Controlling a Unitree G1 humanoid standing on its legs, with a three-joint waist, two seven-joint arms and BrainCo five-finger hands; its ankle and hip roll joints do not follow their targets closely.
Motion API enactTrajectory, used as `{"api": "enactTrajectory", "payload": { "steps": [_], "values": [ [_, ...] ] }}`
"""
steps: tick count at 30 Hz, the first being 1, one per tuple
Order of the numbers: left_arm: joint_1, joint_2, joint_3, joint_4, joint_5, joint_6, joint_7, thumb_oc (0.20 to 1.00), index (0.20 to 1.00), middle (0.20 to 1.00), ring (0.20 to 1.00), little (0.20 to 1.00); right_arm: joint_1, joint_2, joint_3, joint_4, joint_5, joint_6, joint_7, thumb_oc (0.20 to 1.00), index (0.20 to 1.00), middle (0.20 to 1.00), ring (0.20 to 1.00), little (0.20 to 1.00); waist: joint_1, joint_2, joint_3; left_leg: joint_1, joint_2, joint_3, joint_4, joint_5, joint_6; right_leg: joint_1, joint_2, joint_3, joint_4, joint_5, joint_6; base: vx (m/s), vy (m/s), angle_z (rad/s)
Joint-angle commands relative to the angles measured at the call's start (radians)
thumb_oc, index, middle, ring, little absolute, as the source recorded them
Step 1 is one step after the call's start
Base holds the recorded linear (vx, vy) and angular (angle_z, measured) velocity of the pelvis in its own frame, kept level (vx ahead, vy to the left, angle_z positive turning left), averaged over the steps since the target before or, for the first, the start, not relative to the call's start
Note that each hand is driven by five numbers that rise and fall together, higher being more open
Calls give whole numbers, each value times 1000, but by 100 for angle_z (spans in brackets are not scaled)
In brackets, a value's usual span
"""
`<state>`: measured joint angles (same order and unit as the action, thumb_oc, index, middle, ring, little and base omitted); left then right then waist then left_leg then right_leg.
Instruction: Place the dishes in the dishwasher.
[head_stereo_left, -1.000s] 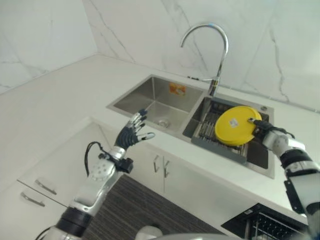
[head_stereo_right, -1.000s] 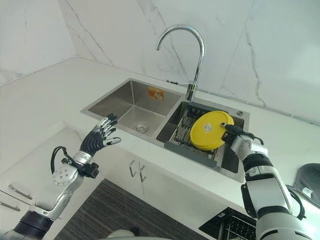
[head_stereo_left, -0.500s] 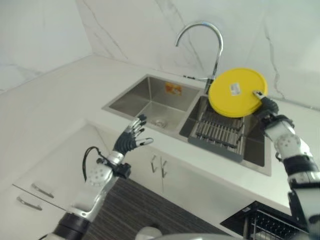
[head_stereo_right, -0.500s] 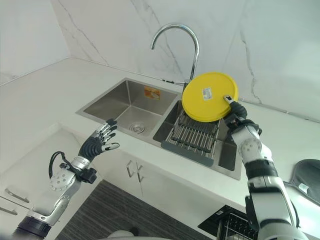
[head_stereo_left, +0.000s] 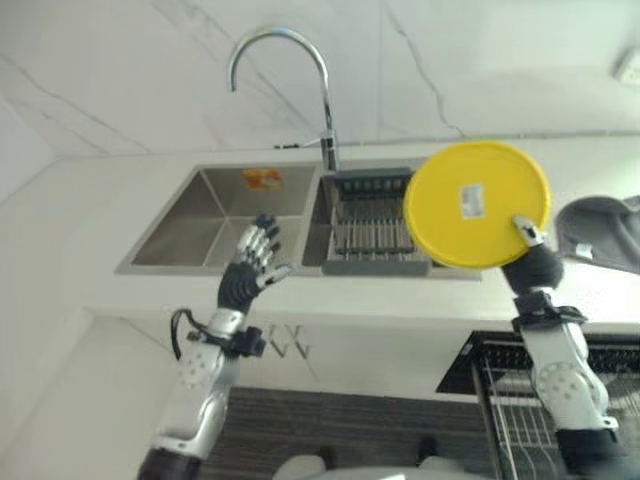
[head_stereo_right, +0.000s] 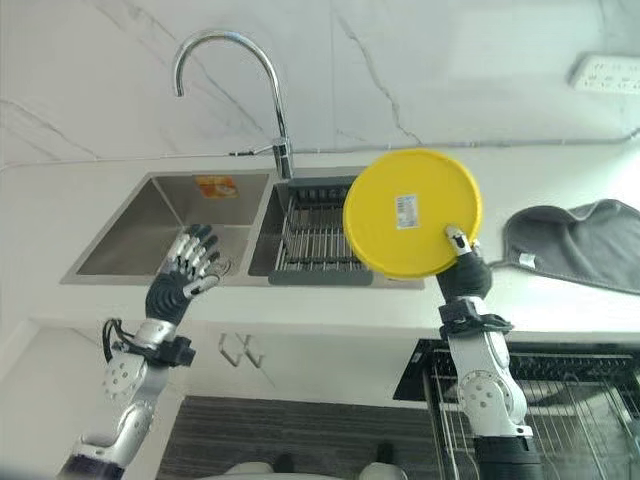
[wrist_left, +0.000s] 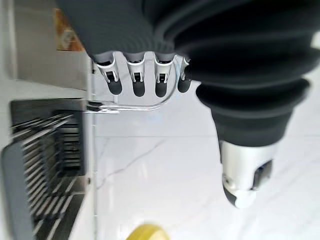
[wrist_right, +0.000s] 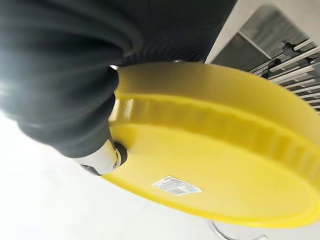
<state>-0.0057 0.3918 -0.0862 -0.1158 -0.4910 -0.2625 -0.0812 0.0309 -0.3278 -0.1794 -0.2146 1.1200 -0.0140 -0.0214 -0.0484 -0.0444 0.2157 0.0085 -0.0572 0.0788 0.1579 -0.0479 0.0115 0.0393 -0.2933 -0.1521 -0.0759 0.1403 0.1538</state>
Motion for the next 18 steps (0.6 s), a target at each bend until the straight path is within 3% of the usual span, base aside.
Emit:
{"api": "enactTrajectory", "payload": {
  "steps": [1, 3, 4, 5, 6, 8, 11, 14, 18],
  "values": [
    [80, 78, 27, -91, 33, -31, -33, 1000, 1000, 1000, 1000, 1000, -114, -23, -24, -48, 28, -48, 76, 200, 200, 200, 200, 200, 41, 29, -12, 195, 49, -105, -245, -37, -37, -45, 34, 16, 18, 67, 52, -148, 269, -41],
    [103, 95, 31, -98, 46, -33, -15, 1000, 1000, 1000, 1000, 1000, -90, -27, -12, -56, 31, -66, 85, 200, 200, 200, 200, 200, 48, 29, -2, 195, 46, -70, -245, -50, -31, -85, 44, -83, 105, 64, 61, -208, 250, -38],
    [110, 104, 27, -96, 60, -51, -4, 1000, 1000, 1000, 1000, 1000, -106, -42, -2, -45, 46, -81, 82, 200, 200, 200, 200, 200, 66, 39, 4, 184, 51, -40, -245, -42, -20, -87, 70, -160, 203, 5, 46, -214, 179, -52],
    [110, 105, 26, -96, 62, -52, -4, 1000, 1000, 1000, 1000, 1000, -109, -43, -2, -44, 47, -84, 81, 200, 200, 200, 200, 200, 68, 38, 4, 179, 50, -39, -245, -37, -19, -92, 70, -163, 211, 1, 43, -414, 204, -135],
    [87, 122, -10, -92, 95, -84, 35, 1000, 1000, 1000, 1000, 1000, -144, -60, 10, -17, 44, -128, 75, 200, 200, 200, 200, 200, 92, 57, 4, 133, 53, -36, -245, -10, 14, -78, 106, -174, 395, -115, -9, -295, 113, -109],
    [78, 125, -20, -96, 112, -90, 51, 1000, 1000, 1000, 1000, 1000, -155, -56, 14, -10, 45, -139, 83, 200, 200, 200, 200, 200, 110, 59, -1, 109, 54, -30, -245, 0, 22, -58, 99, -186, 430, -128, -22, -294, 32, -56],
    [60, 143, -16, -130, 148, -56, 81, 1000, 1000, 1000, 1000, 1000, -165, -24, 19, -34, -13, -155, 69, 200, 200, 200, 200, 200, 161, 40, -30, 68, 59, 11, -245, 17, 14, 66, 39, -215, 340, -122, -5, -201, -149, -91],
    [54, 175, -5, -137, 172, -29, 113, 1000, 1000, 1000, 1000, 1000, -150, -10, 6, -85, -44, -138, 42, 200, 200, 200, 200, 200, 165, 21, -57, 63, 76, 43, -245, 25, -9, 160, -32, -222, 210, -60, 34, -118, -354, -98],
    [18, 157, -34, -141, 208, -26, 122, 1000, 1000, 1000, 1000, 1000, -157, -10, 18, -101, -88, -156, -13, 200, 200, 200, 200, 200, 147, 15, -65, 68, 152, 101, -245, 38, -59, 182, 3, -248, 24, -80, 48, -120, -451, -118]
  ]
}}
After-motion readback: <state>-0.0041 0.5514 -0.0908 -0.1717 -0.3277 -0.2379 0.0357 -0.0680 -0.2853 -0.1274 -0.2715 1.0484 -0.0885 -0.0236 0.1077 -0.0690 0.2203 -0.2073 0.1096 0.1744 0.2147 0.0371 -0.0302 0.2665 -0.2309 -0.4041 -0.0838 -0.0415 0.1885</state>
